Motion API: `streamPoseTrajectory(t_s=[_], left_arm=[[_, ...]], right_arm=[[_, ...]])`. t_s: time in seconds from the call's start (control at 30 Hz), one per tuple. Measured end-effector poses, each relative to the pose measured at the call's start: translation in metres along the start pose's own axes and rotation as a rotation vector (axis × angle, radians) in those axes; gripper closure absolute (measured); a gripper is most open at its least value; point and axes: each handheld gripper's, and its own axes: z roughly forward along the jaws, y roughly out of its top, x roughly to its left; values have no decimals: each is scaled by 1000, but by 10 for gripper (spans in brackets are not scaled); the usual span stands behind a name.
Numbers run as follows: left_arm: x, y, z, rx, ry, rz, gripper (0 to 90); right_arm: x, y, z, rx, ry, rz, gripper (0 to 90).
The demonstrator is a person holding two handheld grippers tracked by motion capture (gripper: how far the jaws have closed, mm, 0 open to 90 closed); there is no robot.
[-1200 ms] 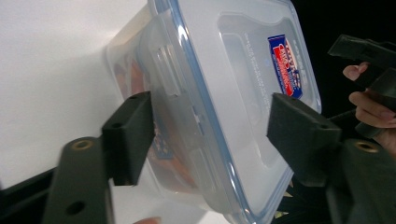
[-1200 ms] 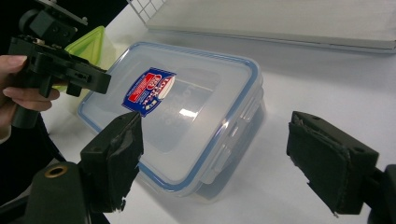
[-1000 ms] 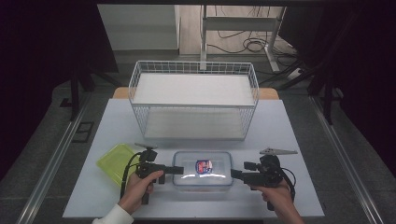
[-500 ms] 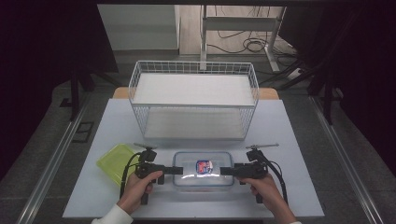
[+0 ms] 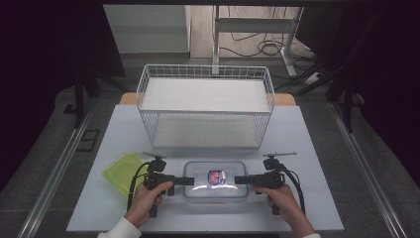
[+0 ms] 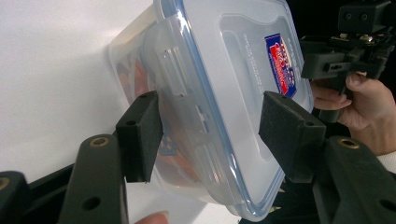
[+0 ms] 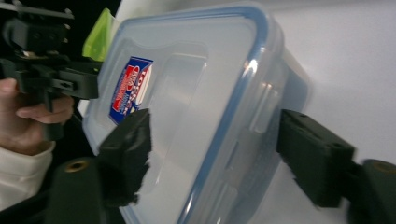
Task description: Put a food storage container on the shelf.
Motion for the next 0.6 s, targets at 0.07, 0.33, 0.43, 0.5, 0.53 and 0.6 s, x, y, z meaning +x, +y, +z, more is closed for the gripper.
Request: streamPoseTrajectory(t_s=[0.07, 0.33, 0.43, 0.5, 0.53, 0.6], left_arm=[[0, 0, 0, -1, -3, -1, 402], [0, 0, -2, -6, -10, 4, 429], [-2, -2, -5, -11, -19, 17, 448], [-2, -3, -7, -12, -21, 21, 458], [-2, -3, -8, -11, -25, 25, 464], [-2, -4, -8, -15, -27, 20, 474]], right_arm=[[0, -1, -4, -10, 7, 1, 367], [-3, -1, -7, -17, 27, 13, 403], [-2, -3, -11, -22, 38, 11, 425], [-3, -4, -12, -26, 46, 9, 437], [-3, -4, -13, -28, 50, 5, 441], [-3, -5, -14, -28, 60, 1, 452]])
